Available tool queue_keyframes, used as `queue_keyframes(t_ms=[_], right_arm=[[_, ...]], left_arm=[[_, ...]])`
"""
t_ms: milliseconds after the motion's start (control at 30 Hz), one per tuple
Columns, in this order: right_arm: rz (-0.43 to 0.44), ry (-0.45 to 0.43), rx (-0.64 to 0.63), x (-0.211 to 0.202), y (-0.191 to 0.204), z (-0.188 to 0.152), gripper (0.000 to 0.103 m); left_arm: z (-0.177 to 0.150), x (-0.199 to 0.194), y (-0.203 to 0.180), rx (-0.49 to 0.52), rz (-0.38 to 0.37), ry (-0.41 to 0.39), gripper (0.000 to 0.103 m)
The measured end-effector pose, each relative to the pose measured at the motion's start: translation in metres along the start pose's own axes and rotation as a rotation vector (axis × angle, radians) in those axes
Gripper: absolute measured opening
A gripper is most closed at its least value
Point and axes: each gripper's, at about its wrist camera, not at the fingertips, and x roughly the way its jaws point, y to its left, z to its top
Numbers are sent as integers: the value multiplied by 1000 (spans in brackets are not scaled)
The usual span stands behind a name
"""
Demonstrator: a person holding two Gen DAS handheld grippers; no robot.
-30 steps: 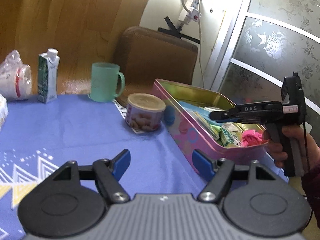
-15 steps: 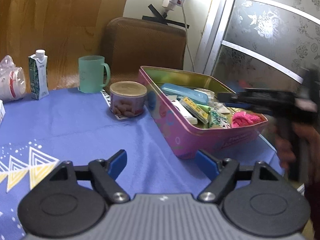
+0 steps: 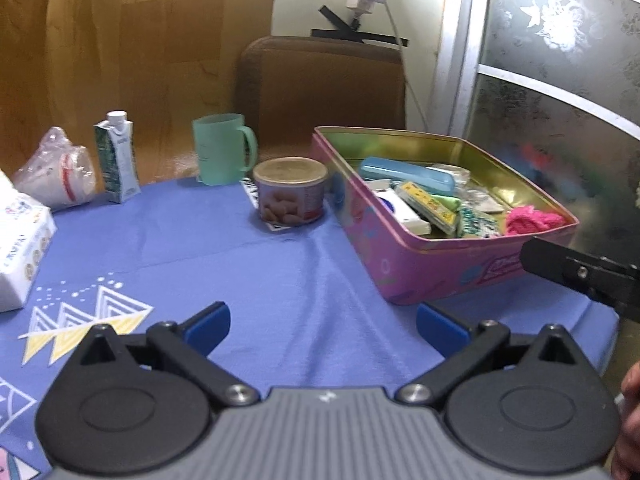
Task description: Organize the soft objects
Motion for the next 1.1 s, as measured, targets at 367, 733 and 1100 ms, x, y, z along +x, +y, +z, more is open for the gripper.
queue_keyframes(t_ms=[367, 733, 1100], right_arm=[[-21, -3, 13, -2, 14, -17, 103], [-50, 32, 16, 11, -2, -16, 103], [-147, -50, 2, -1, -3, -14, 103]], left_arm=[[-7, -11, 7, 15, 132, -80, 103], [-11, -15, 3, 30, 137, -91, 103], [-12, -20, 7, 24, 181, -88, 103]])
